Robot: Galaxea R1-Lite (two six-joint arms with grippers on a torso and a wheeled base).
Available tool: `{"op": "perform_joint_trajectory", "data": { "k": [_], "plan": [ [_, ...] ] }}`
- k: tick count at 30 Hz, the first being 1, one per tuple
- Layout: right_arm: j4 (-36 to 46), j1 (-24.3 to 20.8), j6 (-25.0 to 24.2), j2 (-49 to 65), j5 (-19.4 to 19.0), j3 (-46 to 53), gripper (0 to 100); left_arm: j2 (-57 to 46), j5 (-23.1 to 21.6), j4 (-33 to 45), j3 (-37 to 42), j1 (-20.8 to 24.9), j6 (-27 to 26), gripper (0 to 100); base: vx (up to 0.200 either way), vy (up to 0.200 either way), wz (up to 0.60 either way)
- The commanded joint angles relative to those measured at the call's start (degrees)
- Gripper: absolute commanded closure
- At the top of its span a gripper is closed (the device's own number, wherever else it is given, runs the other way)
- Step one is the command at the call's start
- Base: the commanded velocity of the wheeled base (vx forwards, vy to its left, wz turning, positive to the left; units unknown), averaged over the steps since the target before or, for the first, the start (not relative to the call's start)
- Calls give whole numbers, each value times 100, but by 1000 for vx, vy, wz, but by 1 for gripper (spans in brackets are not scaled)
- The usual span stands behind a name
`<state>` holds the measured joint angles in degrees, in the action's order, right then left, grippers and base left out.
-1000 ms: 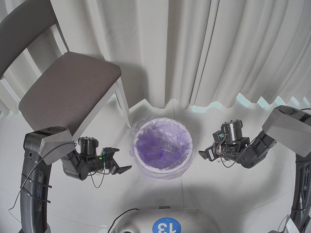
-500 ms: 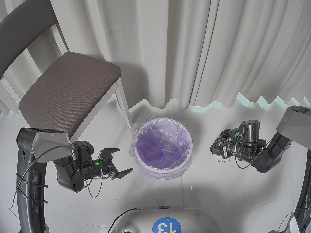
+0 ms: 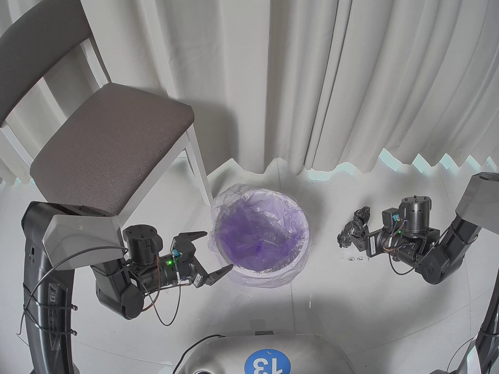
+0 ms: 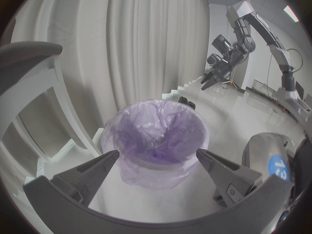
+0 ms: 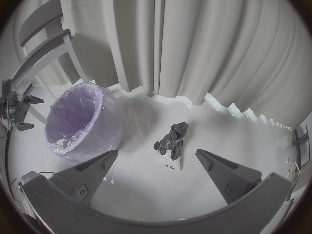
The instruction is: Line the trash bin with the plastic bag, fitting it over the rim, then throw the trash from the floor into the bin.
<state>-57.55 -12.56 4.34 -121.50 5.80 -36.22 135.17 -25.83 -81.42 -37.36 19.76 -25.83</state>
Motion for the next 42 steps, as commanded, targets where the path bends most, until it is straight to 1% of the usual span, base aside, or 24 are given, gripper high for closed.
{"op": "perform_joint_trajectory", "data": {
  "k": [1, 2, 4, 7, 8, 9, 11, 13, 16, 17, 18, 19, 22, 23, 24, 27, 28, 29, 31, 32, 34, 37, 39, 42],
  "plan": [
    [-46, 95, -65, 48, 9, 62, 0, -597, 228, 21, 89, 406, 263, 0, 0, 0, 0],
    [-90, 139, -74, 57, 0, 62, 0, -790, 553, 91, -17, 555, 421, 0, 0, 0, 0],
    [-98, 183, -82, 57, 0, 53, 0, -931, 922, 197, -201, 678, 491, 0, 0, 0, 0],
    [-98, 245, -118, 65, 9, 45, 0, -1160, 1476, 399, -377, 819, 562, 0, 0, 0, 0],
    [-98, 245, -118, 65, 9, 45, 0, -1160, 1476, 399, -377, 819, 562, 0, 0, 0, 0],
    [-98, 262, -205, 83, 17, 36, 0, -1344, 1766, 504, -438, 889, 606, 0, 0, 0, 0],
    [-90, 280, -302, 162, 53, 36, 0, -1643, 2161, 777, -474, 968, 632, 0, 0, 0, 0],
    [-90, 333, -320, 259, 70, 1, 0, -1968, 2443, 1049, -588, 995, 641, 0, 0, 0, 0],
    [-90, 377, -329, 435, 105, 36, 0, -2460, 2662, 1515, -684, 1003, 764, 0, 0, 0, 0],
    [-90, 377, -329, 435, 105, 36, 0, -2460, 2662, 1515, -684, 1003, 764, 0, 0, 0, 0],
    [-98, 386, -355, 593, 176, 89, 0, -2873, 2838, 1963, -684, 1003, 869, 0, 0, 0, 0],
    [-98, 377, -399, 645, 228, 133, 0, -3058, 2926, 2201, -684, 1012, 896, 0, 0, 0, 0],
    [-125, 333, -645, 874, 554, 273, 0, -3620, 3111, 2913, -684, 1074, 1115, 0, 0, 0, 0],
    [-195, 315, -786, 1067, 747, 396, 0, -3937, 3154, 3308, -693, 1144, 1379, 0, 0, 0, 0],
    [-265, 306, -865, 1243, 844, 502, 0, -4201, 3234, 3616, -693, 1214, 1581, 0, 0, 0, 0],
    [-371, 368, -891, 1832, 888, 757, 0, -4930, 3576, 4495, -641, 1311, 1889, 0, 0, 0, 0],
    [-371, 368, -891, 1832, 888, 757, 0, -4930, 3576, 4495, -641, 1311, 1889, 0, 0, 0, 0],
    [-336, 421, -873, 2201, 888, 906, 0, -5326, 3770, 4969, -588, 1320, 1915, 0, 0, 0, 0],
    [-283, 447, -865, 2368, 888, 976, 0, -5519, 3875, 5136, -535, 1311, 1906, 0, 0, 0, 0],
    [-186, 456, -865, 2623, 888, 1091, 0, -5844, 4086, 5224, -324, 1329, 1898, 0, 0, 0, 0],
    [-28, 456, -838, 2904, 888, 1178, 0, -6178, 4315, 5250, -60, 1373, 1871, 0, 0, 0, 0],
    [350, 456, -786, 3300, 861, 1205, 0, -6618, 4473, 5312, 274, 1311, 1845, 0, 0, 0, 0],
    [754, 456, -750, 3625, 844, 1152, 0, -6837, 4508, 5417, 405, 1267, 1845, 0, 0, 0, 0],
    [1826, 465, -654, 4231, 703, 897, 0, -7162, 4640, 6033, 326, 1030, 1836, 0, 0, 0, 0]
  ]
}}
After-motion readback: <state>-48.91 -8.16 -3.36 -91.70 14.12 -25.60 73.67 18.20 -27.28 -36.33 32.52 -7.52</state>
